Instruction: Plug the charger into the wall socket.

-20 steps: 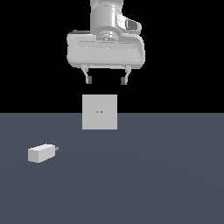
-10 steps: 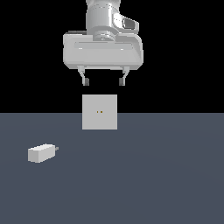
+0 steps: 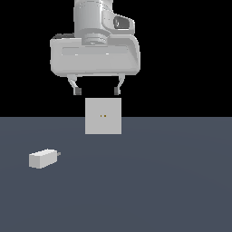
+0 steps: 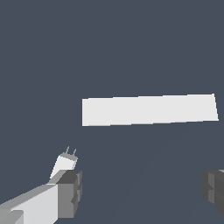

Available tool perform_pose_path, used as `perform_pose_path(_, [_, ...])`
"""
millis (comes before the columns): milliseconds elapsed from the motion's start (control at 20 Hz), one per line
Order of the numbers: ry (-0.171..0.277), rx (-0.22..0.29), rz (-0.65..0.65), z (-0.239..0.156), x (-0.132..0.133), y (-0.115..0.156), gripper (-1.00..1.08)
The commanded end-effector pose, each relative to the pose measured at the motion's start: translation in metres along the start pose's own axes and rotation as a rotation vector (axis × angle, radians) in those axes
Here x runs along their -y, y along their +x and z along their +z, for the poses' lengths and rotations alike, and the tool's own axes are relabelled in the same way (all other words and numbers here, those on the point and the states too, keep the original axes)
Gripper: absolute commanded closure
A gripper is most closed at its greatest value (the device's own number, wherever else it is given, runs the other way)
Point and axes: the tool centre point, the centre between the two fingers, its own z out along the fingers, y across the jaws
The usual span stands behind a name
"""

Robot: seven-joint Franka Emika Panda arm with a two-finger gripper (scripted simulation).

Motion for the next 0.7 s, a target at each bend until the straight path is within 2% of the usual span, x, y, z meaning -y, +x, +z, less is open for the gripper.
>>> perform_pose_path(0, [-0.004, -0.024, 0.025, 0.006, 0.008, -0.007, -0.92])
perform_pose_path(650, [-0.025, -0.133, 0.138, 0.035, 0.046, -0.031, -0.92])
